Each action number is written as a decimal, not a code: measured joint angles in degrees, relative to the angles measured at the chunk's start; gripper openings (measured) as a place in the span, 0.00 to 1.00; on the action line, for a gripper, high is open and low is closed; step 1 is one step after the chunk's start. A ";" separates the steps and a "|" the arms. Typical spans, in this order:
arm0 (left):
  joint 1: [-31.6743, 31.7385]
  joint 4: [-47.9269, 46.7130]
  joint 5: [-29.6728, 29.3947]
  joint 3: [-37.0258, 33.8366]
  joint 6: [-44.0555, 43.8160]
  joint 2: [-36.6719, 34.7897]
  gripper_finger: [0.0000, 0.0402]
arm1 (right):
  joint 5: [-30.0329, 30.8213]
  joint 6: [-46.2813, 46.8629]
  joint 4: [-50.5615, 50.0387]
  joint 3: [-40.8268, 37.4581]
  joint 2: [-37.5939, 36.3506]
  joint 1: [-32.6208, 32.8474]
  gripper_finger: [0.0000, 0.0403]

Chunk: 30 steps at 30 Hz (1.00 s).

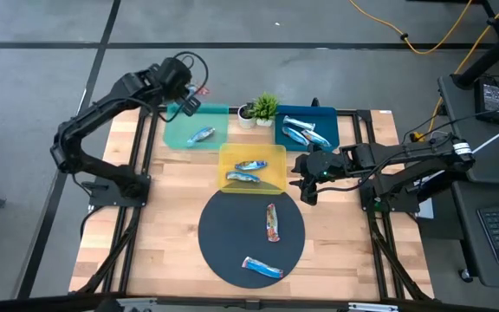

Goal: Pick and place Granola Bars by type
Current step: Put the red granola bar into the green bin

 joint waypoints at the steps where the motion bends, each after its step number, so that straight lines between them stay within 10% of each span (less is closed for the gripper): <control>1: 1.26 -0.07 1.39 -0.45 -0.26 0.00 0.13 | 0.00 -0.01 0.00 0.00 0.00 0.00 0.47; 30: 12.89 13.94 16.84 -26.44 1.52 0.31 0.13 | 0.36 -0.53 0.00 0.00 0.00 -0.01 0.47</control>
